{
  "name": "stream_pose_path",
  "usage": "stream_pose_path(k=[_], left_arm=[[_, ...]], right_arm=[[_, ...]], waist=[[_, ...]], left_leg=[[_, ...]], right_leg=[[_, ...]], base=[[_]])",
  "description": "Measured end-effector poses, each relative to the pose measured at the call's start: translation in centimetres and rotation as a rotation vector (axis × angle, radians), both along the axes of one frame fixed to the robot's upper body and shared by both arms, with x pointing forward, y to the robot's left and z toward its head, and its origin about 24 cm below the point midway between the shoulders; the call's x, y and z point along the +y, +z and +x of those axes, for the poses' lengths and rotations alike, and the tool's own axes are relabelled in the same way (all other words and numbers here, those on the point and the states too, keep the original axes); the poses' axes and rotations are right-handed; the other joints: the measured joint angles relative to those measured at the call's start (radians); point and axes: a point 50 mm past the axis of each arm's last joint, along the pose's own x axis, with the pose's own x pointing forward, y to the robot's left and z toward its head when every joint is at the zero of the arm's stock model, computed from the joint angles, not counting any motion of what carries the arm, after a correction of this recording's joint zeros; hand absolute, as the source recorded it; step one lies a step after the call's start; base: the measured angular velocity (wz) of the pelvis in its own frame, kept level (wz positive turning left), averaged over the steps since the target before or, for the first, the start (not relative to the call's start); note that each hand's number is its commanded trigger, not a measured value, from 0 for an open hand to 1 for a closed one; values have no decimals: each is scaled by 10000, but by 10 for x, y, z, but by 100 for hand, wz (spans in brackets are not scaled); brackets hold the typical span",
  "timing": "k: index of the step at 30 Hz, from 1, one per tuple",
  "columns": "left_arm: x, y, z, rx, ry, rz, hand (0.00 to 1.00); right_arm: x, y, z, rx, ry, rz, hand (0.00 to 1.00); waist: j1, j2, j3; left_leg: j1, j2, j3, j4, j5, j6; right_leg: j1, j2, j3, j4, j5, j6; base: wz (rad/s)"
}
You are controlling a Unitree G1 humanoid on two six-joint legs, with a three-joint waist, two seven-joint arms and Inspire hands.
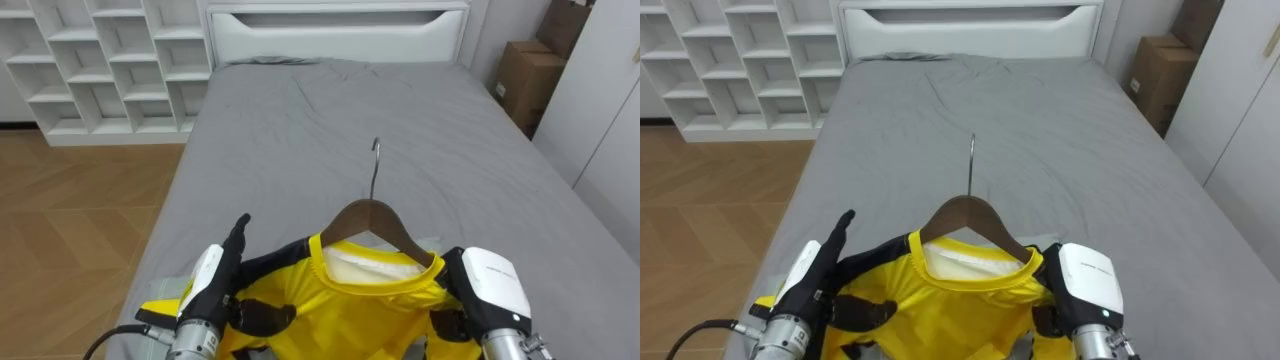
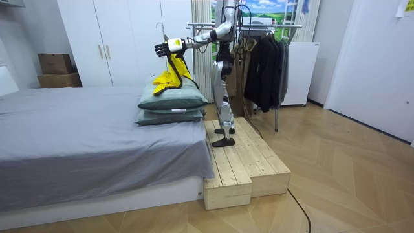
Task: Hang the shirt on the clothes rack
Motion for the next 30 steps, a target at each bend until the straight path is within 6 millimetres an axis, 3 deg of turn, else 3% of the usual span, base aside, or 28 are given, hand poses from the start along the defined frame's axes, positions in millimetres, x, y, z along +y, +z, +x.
stream_pose_path(k=[12, 16, 22, 30], left_arm=[[29, -6, -2, 348, 800, 371, 0], [42, -12, -8, 575, 1384, 384, 0], [63, -17, -13, 765, 2224, 490, 0], [91, -52, -61, 2451, 3496, 529, 0]], right_arm=[[-34, 30, 13, -1094, -531, -680, 100], [-37, 29, 9, -1319, -638, -884, 100], [-47, 29, 4, -1474, -980, -1112, 100], [-57, 37, 4, -1895, -1370, -1104, 100]], waist=[[-168, -46, -35], [-186, -138, -109], [-199, -154, -123], [-154, -105, -172]], left_leg=[[-6, -6, 10, 9, 13, 22], [27, 12, 9, 13, 13, 22], [77, 3, 5, -3, 13, 22], [182, 5, -4, -25, 12, 23]], right_leg=[[-67, -18, -77, 127, -10, 16], [-60, 5, 32, 129, -10, 16], [14, -9, -90, 148, -8, 15], [103, 1, -85, 156, -8, 15]], base=[[0], [-4], [1], [0]])
